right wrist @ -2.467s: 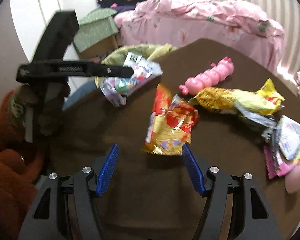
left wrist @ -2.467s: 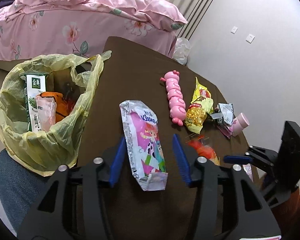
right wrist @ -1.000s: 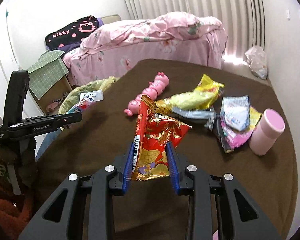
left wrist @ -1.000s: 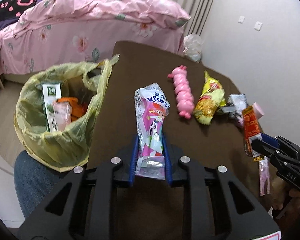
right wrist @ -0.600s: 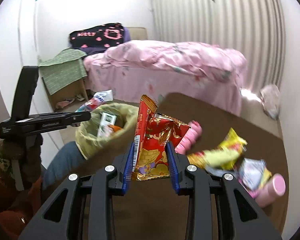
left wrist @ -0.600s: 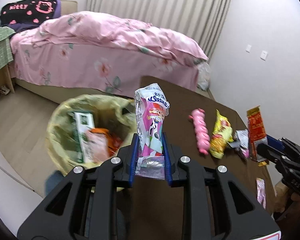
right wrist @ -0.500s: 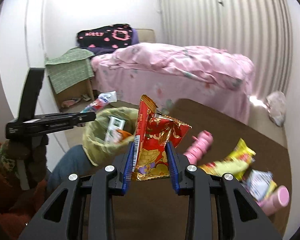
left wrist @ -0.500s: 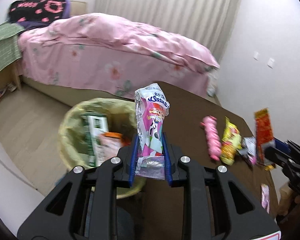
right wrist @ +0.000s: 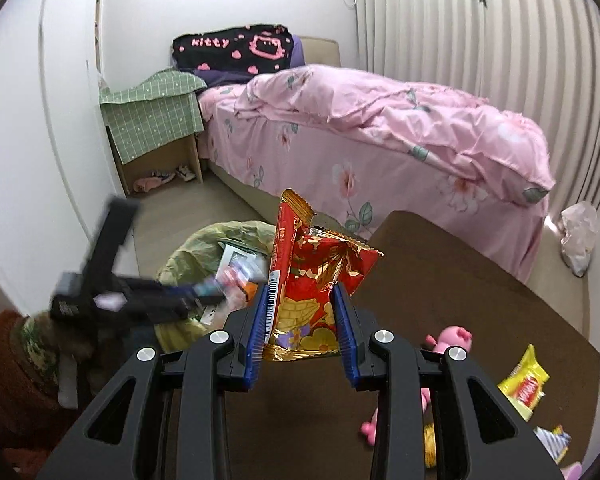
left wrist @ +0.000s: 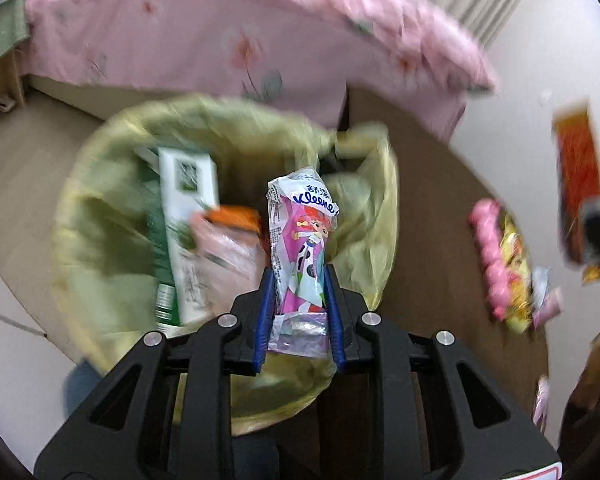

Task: Collect trash
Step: 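Carry both held snack packages with both grippers over the yellow bag, then open both grippers to drop the snack packages into the yellow bag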

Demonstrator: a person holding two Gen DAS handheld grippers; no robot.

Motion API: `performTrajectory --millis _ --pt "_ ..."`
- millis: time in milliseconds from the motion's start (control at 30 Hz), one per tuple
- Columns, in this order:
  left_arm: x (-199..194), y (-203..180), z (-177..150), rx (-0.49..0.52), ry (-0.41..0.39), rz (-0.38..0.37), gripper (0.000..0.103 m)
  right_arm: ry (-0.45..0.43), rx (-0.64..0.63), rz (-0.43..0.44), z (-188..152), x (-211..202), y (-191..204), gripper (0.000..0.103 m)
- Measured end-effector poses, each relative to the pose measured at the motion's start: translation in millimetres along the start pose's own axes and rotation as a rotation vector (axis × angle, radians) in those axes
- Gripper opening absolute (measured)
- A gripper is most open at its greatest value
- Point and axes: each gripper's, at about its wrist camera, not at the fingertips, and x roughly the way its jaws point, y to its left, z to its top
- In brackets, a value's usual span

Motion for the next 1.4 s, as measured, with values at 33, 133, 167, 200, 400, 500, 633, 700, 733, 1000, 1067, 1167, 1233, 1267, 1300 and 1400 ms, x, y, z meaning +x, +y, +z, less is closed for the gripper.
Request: performTrajectory --millis 33,133,167,200,400,500,633,700,733,1000,1067,1167,1233,1267,1300,1400 --pt "14 -1 0 0.011 0.027 0.082 0.022 0.011 -0.001 0.005 1 7 -1 0.031" --pt "20 12 -1 -0.016 0.006 0.197 0.021 0.039 -0.014 0.021 6 27 -4 0.031" --pt "17 17 -1 -0.030 -0.006 0.223 0.018 0.046 -0.015 0.030 7 32 -4 0.031" --pt "14 21 -1 -0.039 -0.020 0.240 0.018 0.056 -0.017 0.044 9 40 -3 0.031" --pt "-17 42 -5 -0.165 -0.119 0.175 0.018 0.119 -0.040 0.144 14 90 13 0.031" --pt "-31 50 -8 -0.222 -0.151 0.108 0.020 0.142 -0.040 0.166 14 109 22 0.032" --pt "-42 46 -8 -0.238 -0.185 0.058 0.043 0.176 0.001 0.187 13 127 24 0.044" --pt "-47 50 -5 -0.271 -0.209 0.049 0.054 0.185 0.018 0.195 13 129 22 0.046" --pt "-52 54 -4 -0.294 -0.226 0.052 0.055 0.182 0.018 0.193 12 128 21 0.047" --pt "-75 58 -1 -0.331 -0.302 0.086 0.067 0.159 0.020 0.138 10 93 10 0.052" --pt "-79 51 -1 -0.315 -0.312 0.087 0.068 0.139 0.027 0.112 8 75 2 0.052" --pt "-84 34 0 -0.259 -0.328 0.086 0.069 0.097 0.036 0.040 0 42 -11 0.052" --pt "-86 15 0 -0.199 -0.341 0.084 0.075 0.072 0.047 0.001 -7 19 -20 0.052" --pt "-88 4 -1 -0.165 -0.350 0.079 0.078 0.060 0.054 -0.013 -10 10 -24 0.052" --pt "-89 -6 -2 -0.140 -0.355 0.073 0.080 0.043 0.064 -0.033 -15 -2 -29 0.053" --pt "-91 -43 -7 -0.036 -0.372 0.048 0.084 -0.012 0.088 -0.108 -34 -40 -44 0.056"
